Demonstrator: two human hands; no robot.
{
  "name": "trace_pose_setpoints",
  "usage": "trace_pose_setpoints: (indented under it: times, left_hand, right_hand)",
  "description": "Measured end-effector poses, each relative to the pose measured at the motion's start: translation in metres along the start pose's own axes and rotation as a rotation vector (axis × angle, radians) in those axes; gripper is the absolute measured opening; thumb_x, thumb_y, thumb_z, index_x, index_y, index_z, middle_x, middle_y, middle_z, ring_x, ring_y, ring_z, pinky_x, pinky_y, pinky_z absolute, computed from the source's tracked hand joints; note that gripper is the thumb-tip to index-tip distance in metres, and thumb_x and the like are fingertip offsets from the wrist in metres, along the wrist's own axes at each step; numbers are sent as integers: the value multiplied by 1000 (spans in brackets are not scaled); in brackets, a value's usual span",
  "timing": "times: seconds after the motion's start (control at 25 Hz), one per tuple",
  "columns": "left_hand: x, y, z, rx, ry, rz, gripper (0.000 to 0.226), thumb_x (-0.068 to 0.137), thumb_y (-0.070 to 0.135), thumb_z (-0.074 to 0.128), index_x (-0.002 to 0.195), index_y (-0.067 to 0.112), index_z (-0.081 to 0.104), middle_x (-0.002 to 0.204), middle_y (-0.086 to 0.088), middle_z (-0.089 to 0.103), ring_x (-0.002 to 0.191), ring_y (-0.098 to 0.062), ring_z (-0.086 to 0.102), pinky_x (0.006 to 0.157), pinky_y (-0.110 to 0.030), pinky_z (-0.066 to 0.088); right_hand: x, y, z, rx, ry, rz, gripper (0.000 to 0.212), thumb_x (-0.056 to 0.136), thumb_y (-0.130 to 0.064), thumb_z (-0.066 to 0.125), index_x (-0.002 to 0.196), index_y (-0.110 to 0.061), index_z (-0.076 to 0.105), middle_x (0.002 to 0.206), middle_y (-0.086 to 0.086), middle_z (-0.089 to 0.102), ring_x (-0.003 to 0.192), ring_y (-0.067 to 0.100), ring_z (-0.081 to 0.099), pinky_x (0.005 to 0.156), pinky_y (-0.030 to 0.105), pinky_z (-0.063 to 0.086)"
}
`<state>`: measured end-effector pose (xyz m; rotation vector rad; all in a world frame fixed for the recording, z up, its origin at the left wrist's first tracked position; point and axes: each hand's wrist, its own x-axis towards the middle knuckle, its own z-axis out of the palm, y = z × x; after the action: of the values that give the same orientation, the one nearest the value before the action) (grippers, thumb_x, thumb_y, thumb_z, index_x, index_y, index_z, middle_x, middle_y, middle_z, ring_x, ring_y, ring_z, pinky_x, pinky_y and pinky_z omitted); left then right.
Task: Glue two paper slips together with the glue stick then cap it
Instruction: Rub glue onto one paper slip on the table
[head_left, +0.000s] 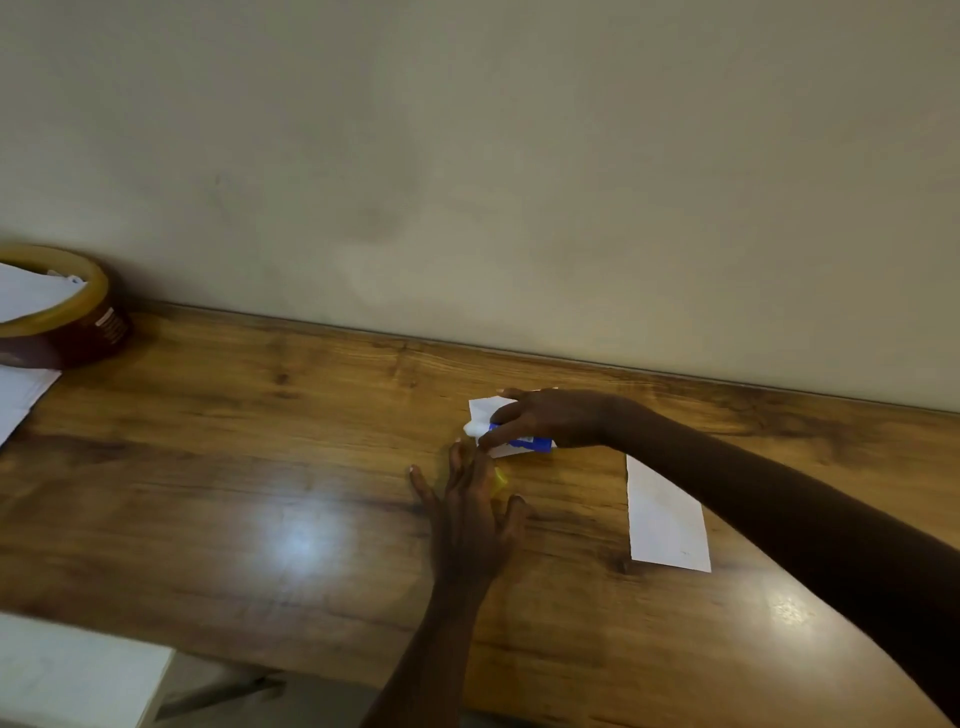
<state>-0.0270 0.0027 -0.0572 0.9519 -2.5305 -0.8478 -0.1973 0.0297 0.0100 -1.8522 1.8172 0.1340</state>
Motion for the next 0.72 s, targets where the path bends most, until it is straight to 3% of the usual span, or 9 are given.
trace_pose_setpoints:
  times: [0.08,0.12,0.2,0.28,0.36,0.44,0.56,0.72]
  left_hand:
    - [-1,0,0,-8,4,2,61,76,40,40,131,13,37,144,-12,39,140,-24,19,110,-53,-17]
    - [0,0,0,-11,8,0,61,76,41,40,131,15,37,144,-11,40,140,-23,19,110,-53,-16]
    - [1,1,0,5,-5,-13,63,75,41,39,132,16,35,144,-11,39,141,-22,17,110,-54,-16]
    - [1,2,-1,27,-18,-17,64,74,40,37,133,16,33,145,-10,39,142,-21,15,110,-53,-18]
    - [1,2,-1,32,-23,-18,63,74,39,36,133,16,34,144,-8,40,142,-21,15,109,-54,-18]
    - [2,2,-1,13,-16,-15,61,74,37,36,130,13,38,142,-7,44,141,-21,16,109,-54,-18]
    - [3,2,0,9,-4,-14,56,75,34,37,125,10,44,136,-9,51,140,-23,23,110,-56,-15]
    - [3,3,1,2,16,-6,50,76,31,39,120,7,47,134,-12,53,138,-24,27,109,-56,-14]
  right_hand:
    - [-1,-9,16,177,186,128,45,87,-15,52,130,-18,40,143,14,38,132,29,30,109,43,26]
    - [-1,-18,27,345,422,181,47,84,-12,57,128,-16,43,135,14,47,123,27,42,103,41,37]
    - [6,-40,51,849,1060,337,30,83,-13,59,113,-14,55,105,8,64,91,17,59,81,21,50]
    - [21,-55,63,1283,1421,505,15,87,-15,53,98,-10,62,77,1,63,64,8,55,59,14,47]
    - [35,-58,62,1314,1502,600,18,85,-16,57,91,1,61,65,-5,57,53,4,53,53,13,43]
    - [42,-56,59,1144,1501,584,14,78,-9,64,88,-1,57,66,-9,56,52,5,54,51,4,41]
    - [47,-51,66,920,1408,515,10,74,-2,66,79,-4,58,67,12,64,52,4,49,54,6,41]
    - [52,-46,73,811,1329,515,11,74,-9,68,82,-3,64,75,15,70,61,11,54,59,14,41]
